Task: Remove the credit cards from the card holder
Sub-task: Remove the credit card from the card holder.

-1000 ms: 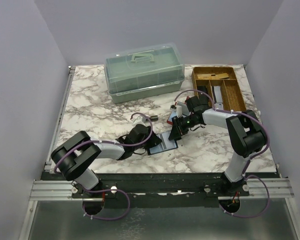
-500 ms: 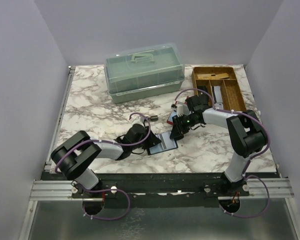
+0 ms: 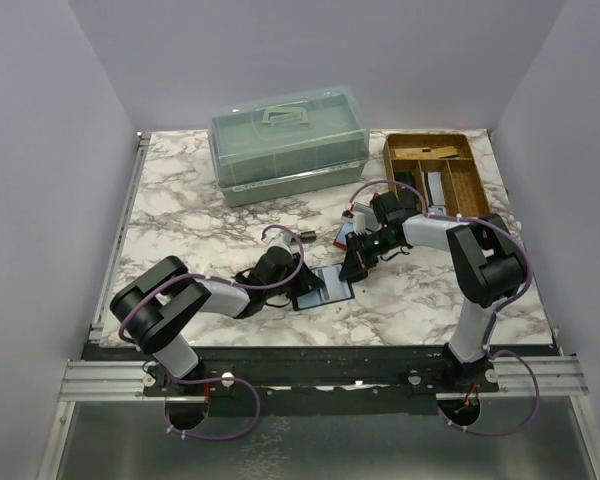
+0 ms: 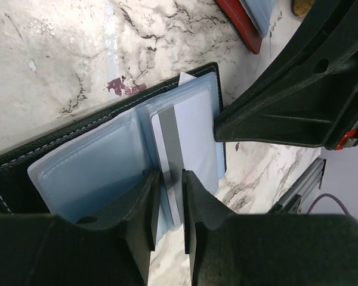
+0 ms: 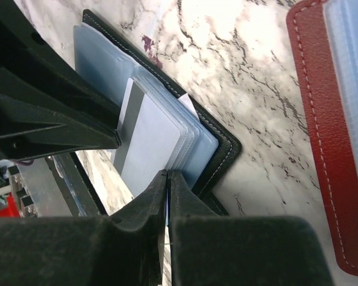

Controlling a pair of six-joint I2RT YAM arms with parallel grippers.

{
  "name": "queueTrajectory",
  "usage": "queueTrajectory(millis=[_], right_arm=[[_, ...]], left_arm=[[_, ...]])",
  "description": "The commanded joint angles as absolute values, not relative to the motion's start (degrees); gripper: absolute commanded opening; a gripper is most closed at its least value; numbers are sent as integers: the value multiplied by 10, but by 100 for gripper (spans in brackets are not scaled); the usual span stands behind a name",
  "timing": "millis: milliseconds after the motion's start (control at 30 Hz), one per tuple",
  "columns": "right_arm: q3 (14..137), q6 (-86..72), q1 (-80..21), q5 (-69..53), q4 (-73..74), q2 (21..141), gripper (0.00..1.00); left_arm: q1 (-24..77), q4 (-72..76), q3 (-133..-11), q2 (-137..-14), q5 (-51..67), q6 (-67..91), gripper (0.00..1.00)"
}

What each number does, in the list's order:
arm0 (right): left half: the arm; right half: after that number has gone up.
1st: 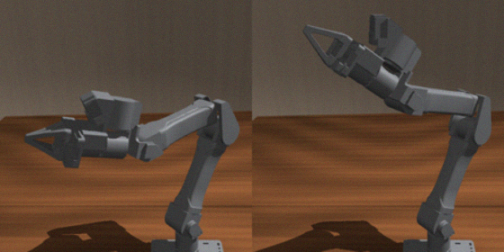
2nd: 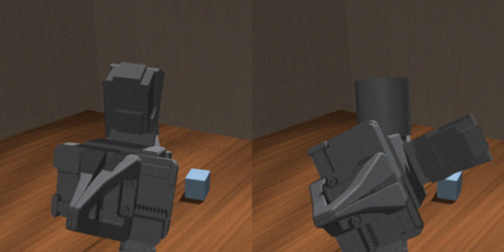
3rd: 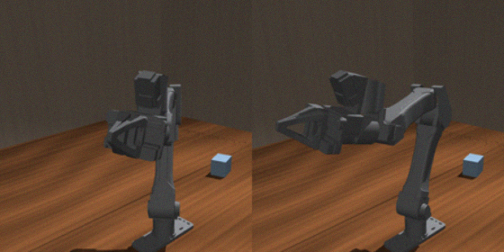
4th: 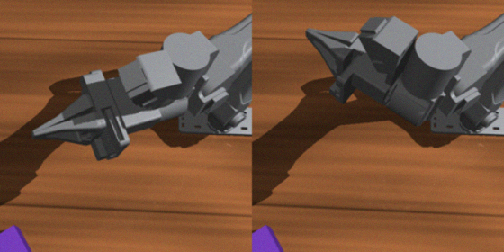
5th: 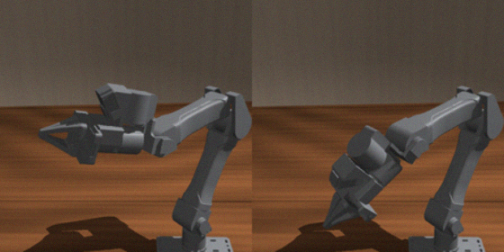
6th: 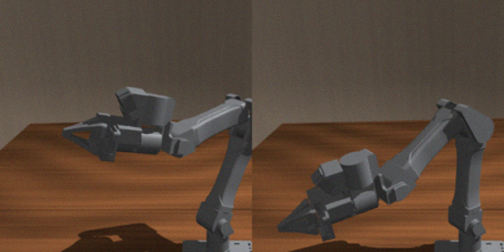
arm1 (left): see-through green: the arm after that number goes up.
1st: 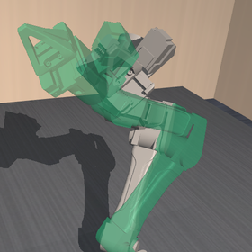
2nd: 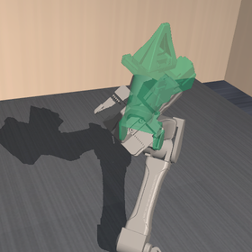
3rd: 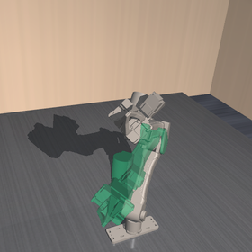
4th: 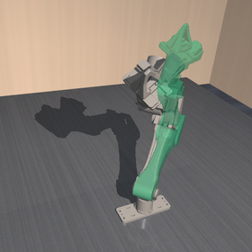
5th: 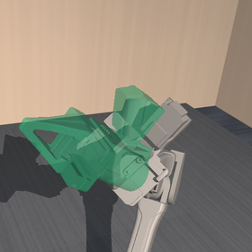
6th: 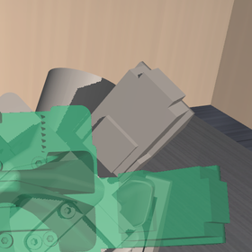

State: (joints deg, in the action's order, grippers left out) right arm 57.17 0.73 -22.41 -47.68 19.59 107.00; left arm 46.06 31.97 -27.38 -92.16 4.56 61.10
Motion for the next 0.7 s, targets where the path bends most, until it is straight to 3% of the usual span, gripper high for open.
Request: queueTrajectory(millis=[0, 233, 367, 667], right_arm=[[567, 7, -231, -432, 207, 1096, 5], [560, 9, -249, -589, 183, 1065, 4], [568, 2, -248, -555, 192, 1073, 6], [563, -16, -224, -583, 181, 1051, 26]], left_arm=[[462, 327, -278, -945, 60, 619, 28], [460, 331, -279, -953, 71, 623, 25], [454, 332, -270, -942, 70, 627, 25], [434, 293, -234, -861, 57, 630, 29]])
